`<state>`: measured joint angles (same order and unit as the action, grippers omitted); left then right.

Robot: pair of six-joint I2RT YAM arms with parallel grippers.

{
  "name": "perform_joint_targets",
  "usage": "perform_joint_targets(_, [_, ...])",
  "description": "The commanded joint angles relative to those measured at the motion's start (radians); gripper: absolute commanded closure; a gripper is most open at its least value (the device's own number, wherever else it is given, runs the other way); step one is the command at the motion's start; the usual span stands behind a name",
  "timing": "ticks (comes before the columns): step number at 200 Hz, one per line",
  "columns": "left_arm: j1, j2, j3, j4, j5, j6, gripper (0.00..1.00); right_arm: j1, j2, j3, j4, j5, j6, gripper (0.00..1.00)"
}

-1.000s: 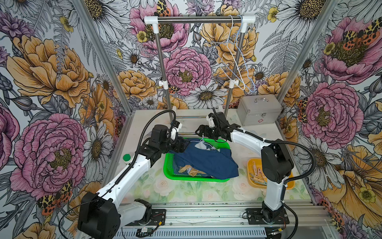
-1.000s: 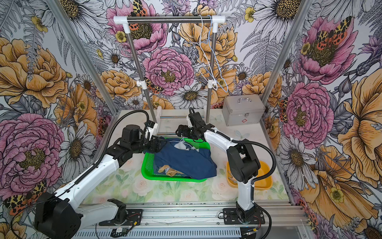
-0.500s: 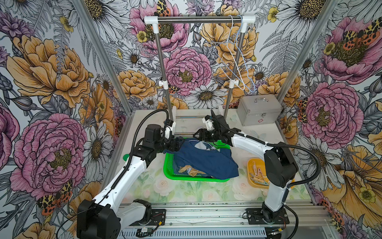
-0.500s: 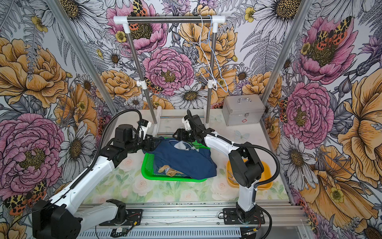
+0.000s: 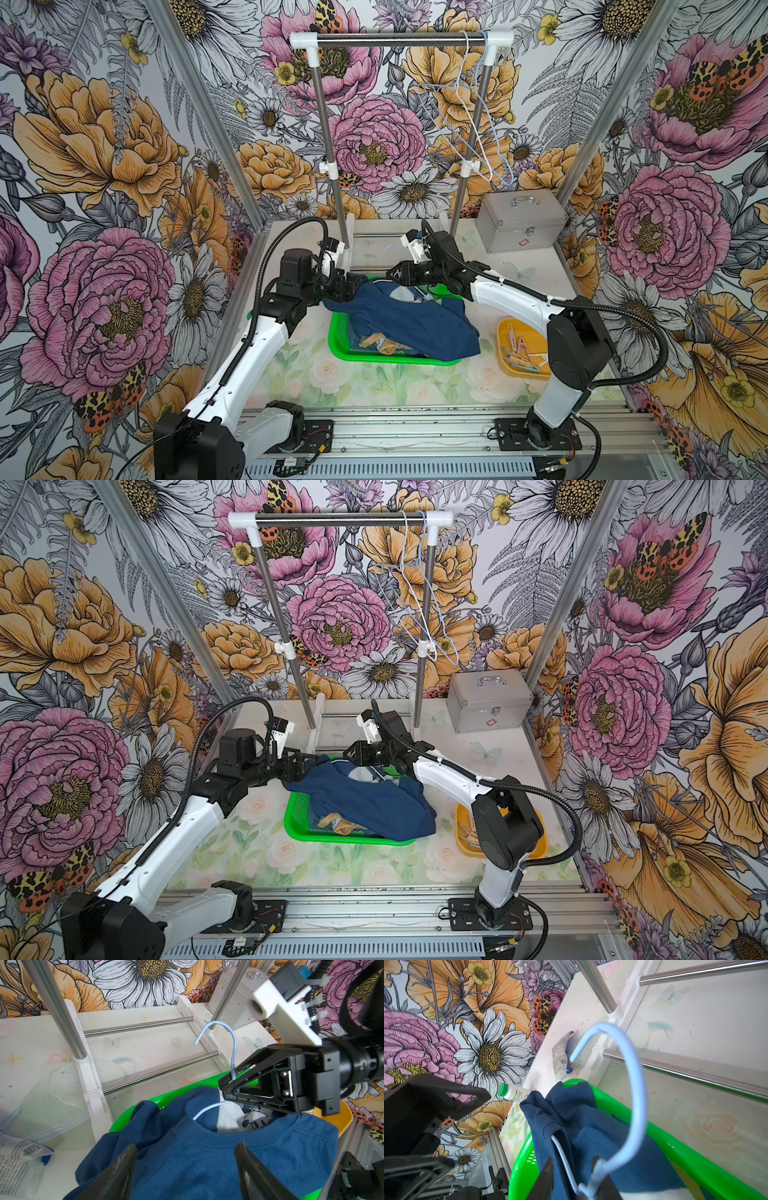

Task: Remove the clothespins securing t-shirts to the hanger
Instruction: Pick up the hanger from the basket, then remove the T-shirt from the hanger.

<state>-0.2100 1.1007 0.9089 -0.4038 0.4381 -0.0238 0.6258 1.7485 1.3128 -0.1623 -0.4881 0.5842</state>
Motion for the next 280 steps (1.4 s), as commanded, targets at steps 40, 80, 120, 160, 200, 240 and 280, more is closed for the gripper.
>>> perform_joint_targets(40, [0.069, -0.089, -0.030, -0.004, 0.093, 0.047, 0.22, 0.030, -0.082, -0.003, 0.021, -0.001, -0.071, 1.00])
perform_joint_targets(80, [0.070, -0.108, -0.022, -0.003, 0.148, 0.107, 0.19, 0.040, -0.193, -0.025, 0.021, 0.017, -0.149, 1.00])
perform_joint_targets(120, [0.060, -0.090, 0.033, -0.014, 0.142, 0.155, 0.19, 0.036, -0.346, -0.063, 0.021, 0.004, -0.299, 1.00])
perform_joint_targets(160, [0.054, -0.048, 0.135, -0.112, 0.183, 0.326, 0.17, -0.003, -0.458, -0.095, 0.020, -0.078, -0.372, 1.00])
perform_joint_targets(200, [0.073, -0.023, 0.194, -0.197, 0.202, 0.446, 0.16, -0.055, -0.513, -0.124, 0.009, -0.159, -0.430, 1.00])
perform_joint_targets(240, [0.133, -0.013, 0.197, -0.222, 0.259, 0.482, 0.16, -0.105, -0.536, -0.121, 0.007, -0.217, -0.458, 1.00])
perform_joint_targets(280, [0.182, 0.038, 0.135, -0.223, 0.370, 0.580, 0.17, -0.123, -0.529, -0.108, 0.006, -0.256, -0.475, 1.00])
